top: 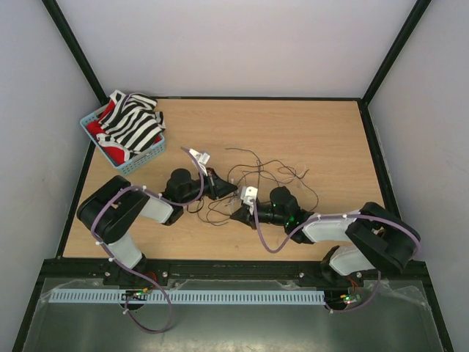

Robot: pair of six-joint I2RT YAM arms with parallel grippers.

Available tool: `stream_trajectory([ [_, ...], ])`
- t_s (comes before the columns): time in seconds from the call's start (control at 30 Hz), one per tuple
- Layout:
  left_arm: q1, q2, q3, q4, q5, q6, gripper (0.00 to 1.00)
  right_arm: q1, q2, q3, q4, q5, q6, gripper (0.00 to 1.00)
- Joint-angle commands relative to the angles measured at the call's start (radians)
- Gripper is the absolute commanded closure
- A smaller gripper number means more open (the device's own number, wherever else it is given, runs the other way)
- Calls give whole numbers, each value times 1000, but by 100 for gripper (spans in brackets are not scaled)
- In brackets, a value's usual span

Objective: Zip-tie the wires
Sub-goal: Tie the cable at the center of the board.

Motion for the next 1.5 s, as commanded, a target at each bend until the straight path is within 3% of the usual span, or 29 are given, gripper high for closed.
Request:
stream_trajectory([
  [0.0, -8, -25, -42, 103, -8, 129, 100, -54, -34, 37, -85, -118, 122, 100],
  [0.6, -69, -139, -162, 152, -81, 514, 100, -111, -57, 110, -289, -291, 316, 100],
  [1.0, -165, -183, -195, 164, -154, 748, 100, -126, -71, 173, -458, -363, 316, 100],
  [1.47, -242, -270, -250, 167, -285, 919, 100, -200, -8, 251, -596, -521, 294, 100],
])
